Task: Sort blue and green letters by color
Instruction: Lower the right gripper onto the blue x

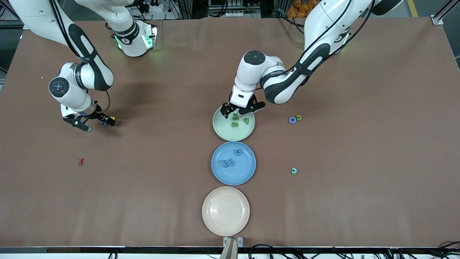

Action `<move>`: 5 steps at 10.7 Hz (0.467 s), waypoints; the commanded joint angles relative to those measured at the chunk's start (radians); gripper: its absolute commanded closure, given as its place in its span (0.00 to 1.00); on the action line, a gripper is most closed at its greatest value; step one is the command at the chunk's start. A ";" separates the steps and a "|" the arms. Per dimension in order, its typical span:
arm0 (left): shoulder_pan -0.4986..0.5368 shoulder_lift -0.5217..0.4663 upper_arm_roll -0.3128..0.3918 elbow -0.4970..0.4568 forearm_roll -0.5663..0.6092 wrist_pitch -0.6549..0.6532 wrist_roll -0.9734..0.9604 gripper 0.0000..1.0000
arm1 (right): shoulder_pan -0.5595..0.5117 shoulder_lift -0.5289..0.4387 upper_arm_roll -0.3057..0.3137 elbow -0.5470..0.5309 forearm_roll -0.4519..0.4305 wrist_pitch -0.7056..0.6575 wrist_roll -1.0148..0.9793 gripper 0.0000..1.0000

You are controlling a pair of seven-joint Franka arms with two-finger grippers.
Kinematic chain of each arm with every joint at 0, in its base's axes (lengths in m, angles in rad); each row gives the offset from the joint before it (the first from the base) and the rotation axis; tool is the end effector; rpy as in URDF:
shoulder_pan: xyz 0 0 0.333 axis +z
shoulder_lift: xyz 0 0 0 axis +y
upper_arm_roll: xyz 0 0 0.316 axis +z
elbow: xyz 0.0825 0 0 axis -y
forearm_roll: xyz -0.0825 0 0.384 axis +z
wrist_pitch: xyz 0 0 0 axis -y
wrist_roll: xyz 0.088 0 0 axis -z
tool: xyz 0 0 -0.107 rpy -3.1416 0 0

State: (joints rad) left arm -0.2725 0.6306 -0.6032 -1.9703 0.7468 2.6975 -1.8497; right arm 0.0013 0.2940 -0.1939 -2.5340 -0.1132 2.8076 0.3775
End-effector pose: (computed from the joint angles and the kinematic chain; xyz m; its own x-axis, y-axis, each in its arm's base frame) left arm 0.3995 -0.4855 0.2204 0.8881 0.4558 0.0589 0.4250 -0.8632 0.2727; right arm 0.4454 -0.0871 0.1652 0.8984 -0.4390 0.0121 -0.4382 -0.8941 0.0929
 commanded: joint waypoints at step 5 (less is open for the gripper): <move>-0.005 0.001 -0.003 0.005 0.012 -0.011 -0.020 0.00 | -0.014 -0.006 0.007 0.015 0.015 -0.028 -0.009 1.00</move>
State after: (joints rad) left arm -0.2730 0.6307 -0.6033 -1.9704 0.7468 2.6974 -1.8497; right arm 0.0012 0.2906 -0.1944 -2.5223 -0.1073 2.8086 0.3776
